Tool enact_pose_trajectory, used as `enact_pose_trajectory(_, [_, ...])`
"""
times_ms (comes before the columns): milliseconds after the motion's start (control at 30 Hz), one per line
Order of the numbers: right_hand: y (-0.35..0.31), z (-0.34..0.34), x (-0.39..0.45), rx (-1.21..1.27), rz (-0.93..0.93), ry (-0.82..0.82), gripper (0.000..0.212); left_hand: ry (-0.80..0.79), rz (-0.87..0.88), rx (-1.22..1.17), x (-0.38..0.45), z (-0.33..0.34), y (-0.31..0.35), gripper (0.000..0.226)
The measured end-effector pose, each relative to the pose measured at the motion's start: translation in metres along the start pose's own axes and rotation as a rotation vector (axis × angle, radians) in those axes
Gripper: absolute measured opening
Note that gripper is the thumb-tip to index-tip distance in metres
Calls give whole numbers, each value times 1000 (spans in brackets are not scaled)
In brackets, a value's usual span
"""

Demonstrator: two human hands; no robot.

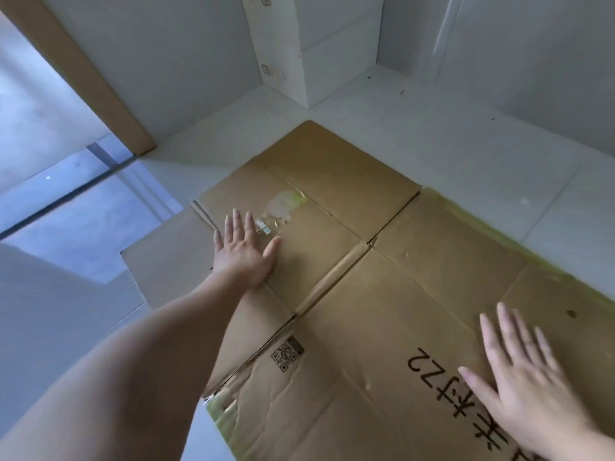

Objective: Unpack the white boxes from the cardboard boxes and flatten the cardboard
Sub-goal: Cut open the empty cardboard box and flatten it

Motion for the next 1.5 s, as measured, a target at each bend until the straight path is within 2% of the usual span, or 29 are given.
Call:
enact_pose_trajectory(67, [15, 12, -1, -20, 63, -93, 84, -27, 23, 2, 11, 13, -9, 88])
enact_pose_trajectory(167, [15, 28, -2, -15, 49, -165, 84, 14, 31, 29, 15, 24, -11, 91])
enact_pose_trajectory(300, [14, 21, -3, 14, 94, -238, 86, 14, -94, 165, 6, 11, 18, 92])
enact_pose_trajectory(333, [11, 15, 6, 12, 92, -189, 87, 42, -39, 162, 8, 7, 42, 91])
enact_pose_trajectory(433, [-2, -8, 59, 46, 43, -79, 87, 87, 345, 74, 12, 9, 144, 83])
enact_pose_trajectory(467, [-4, -11, 75, 51, 35, -89, 85, 63, 412, 53, 12, 14, 171, 83])
enact_pose_trajectory(533, [-6, -8, 96, 57, 33, -53, 82, 66, 412, 71, 14, 28, 198, 88])
enact_pose_trajectory(633, [-5, 2, 102, 73, 29, -8, 78, 134, 380, 113, 22, 41, 201, 93])
enact_pose_trajectory(833, [-4, -4, 96, 84, 27, -181, 80, 53, 352, 172, 18, 40, 204, 93])
enact_pose_trajectory(1000, [-19, -3, 13, 205, 151, -97, 88, 98, 322, 54, -30, 37, 202, 89])
enact_pose_trajectory(1100, [-49, 14, -43, 210, 120, -93, 93, 115, 344, 75, -70, 54, 188, 91])
enact_pose_trajectory(1233, [-59, 28, -53, 181, 85, -111, 93, 109, 342, 113, -73, 65, 187, 90])
enact_pose_trajectory(1333, [-59, 19, -59, 219, 113, -195, 92, 8, 351, 117, -79, 58, 189, 86])
enact_pose_trajectory(1400, [-60, 1, -55, 258, 116, -176, 91, -57, 318, 58, -82, 40, 190, 83])
enact_pose_trajectory(1500, [-72, -37, -39, 222, 8, -105, 82, -12, 362, -19, -102, -13, 168, 74])
Point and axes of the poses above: each hand's wrist, its own x-axis towards the middle knuckle, its own z-axis out of the palm, y = z × x, the point moved 6 cm from there along x, towards the middle knuckle, and after that the axes turned 2 degrees about y, right-handed, at the moved point
